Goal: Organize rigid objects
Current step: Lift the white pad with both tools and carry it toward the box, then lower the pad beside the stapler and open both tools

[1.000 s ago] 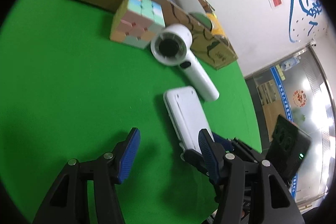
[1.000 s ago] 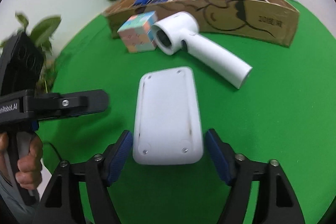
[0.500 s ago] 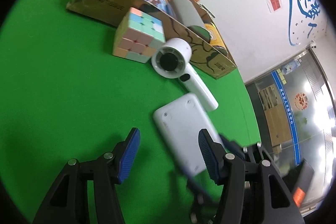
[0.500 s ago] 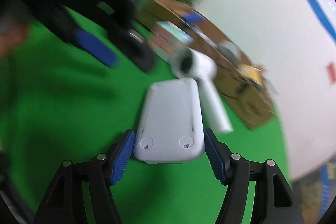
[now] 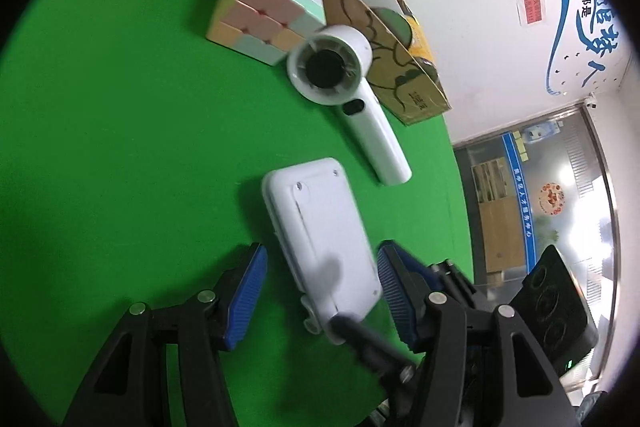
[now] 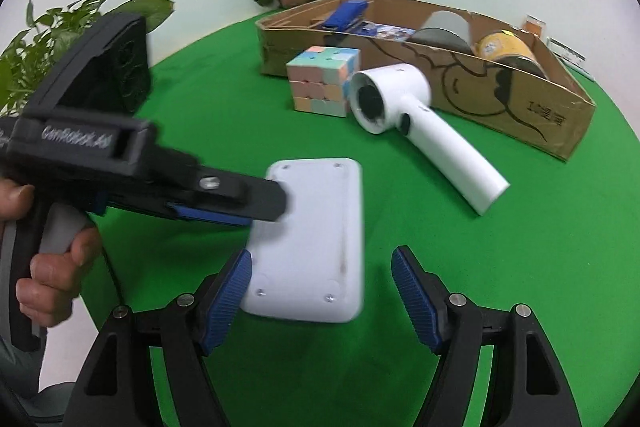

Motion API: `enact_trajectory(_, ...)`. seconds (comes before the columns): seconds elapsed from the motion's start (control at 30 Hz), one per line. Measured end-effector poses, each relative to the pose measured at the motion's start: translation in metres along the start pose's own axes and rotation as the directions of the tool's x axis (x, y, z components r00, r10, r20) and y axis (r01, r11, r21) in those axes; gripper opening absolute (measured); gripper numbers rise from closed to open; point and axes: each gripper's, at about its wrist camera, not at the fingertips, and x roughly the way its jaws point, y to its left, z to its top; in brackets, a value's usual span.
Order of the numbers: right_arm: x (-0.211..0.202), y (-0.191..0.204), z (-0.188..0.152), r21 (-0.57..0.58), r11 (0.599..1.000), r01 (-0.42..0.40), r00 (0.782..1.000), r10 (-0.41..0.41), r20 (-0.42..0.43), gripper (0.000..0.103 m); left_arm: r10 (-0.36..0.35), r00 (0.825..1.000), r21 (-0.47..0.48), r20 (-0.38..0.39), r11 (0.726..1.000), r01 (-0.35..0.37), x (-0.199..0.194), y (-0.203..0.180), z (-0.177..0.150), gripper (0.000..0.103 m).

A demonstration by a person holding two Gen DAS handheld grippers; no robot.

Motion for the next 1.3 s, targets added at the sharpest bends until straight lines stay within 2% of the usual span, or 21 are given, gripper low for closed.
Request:
enact_trajectory(0.07,0.003,0.008,-0.001,-0.009,1.000,-0.001,1.000,0.001,-0.005,0.070,-0.014,1.000,0.012,-0.017,1.000,0.014,0.006,-0.003,-0.002,0.054)
enact_trajectory(0.13,0.006,0.010,-0.001,-0.011,1.000,0.024,1.000,-0.024,-0.010,0.065,0.016,1.000,0.048,-0.008,0.999,-0.016,0.007,-0.009,-0.005,0.052)
enact_trajectory(0.17,0.009,0.010,0.001,-0.006,1.000,0.028,1.000,-0.028,-0.009,0.065,0.048,0.999,0.069,-0.002,0.996,-0.048,0.007,-0.012,-0.006,0.041)
enact_trajectory(0.23,0.009,0.010,0.003,0.002,0.999,0.039,0.999,-0.039,-0.010,0.064,0.104,0.995,0.091,0.008,0.990,-0.104,0.008,-0.014,-0.006,0.032)
enact_trajectory(0.37,0.005,0.014,0.006,0.006,0.998,0.055,0.998,-0.056,0.010,0.064,0.098,0.995,0.091,0.031,0.991,-0.100,0.003,-0.017,-0.004,0.031)
enact_trajectory(0.5,-0.017,0.018,0.023,0.031,0.998,0.060,0.993,-0.063,0.095,0.064,0.086,0.990,0.144,0.111,0.984,-0.101,-0.023,-0.035,0.005,0.030)
enact_trajectory(0.67,-0.027,0.015,0.076,0.041,0.995,0.086,0.976,-0.092,0.199,0.064,0.103,0.973,0.247,0.206,0.957,-0.153,-0.051,-0.073,0.043,0.028)
enact_trajectory(0.8,-0.022,0.000,0.128,0.073,0.993,0.094,0.966,-0.109,0.236,0.064,0.111,0.964,0.299,0.243,0.936,-0.183,-0.059,-0.094,0.094,0.027)
enact_trajectory(0.97,0.002,-0.034,0.195,0.144,0.988,0.064,0.973,-0.094,0.211,0.064,0.137,0.969,0.335,0.204,0.921,-0.201,-0.048,-0.105,0.168,0.027)
enact_trajectory(1.07,0.028,-0.056,0.224,0.187,0.981,0.046,0.983,-0.077,0.164,0.064,0.149,0.978,0.321,0.146,0.928,-0.189,-0.034,-0.098,0.201,0.027)
enact_trajectory(1.2,0.066,-0.081,0.239,0.264,0.964,0.031,0.995,-0.054,0.082,0.064,0.188,0.979,0.295,0.074,0.934,-0.202,-0.008,-0.079,0.224,0.027)
enact_trajectory(1.3,0.084,-0.092,0.236,0.310,0.951,0.026,0.998,-0.040,0.042,0.064,0.196,0.980,0.273,0.027,0.942,-0.196,0.007,-0.067,0.229,0.027)
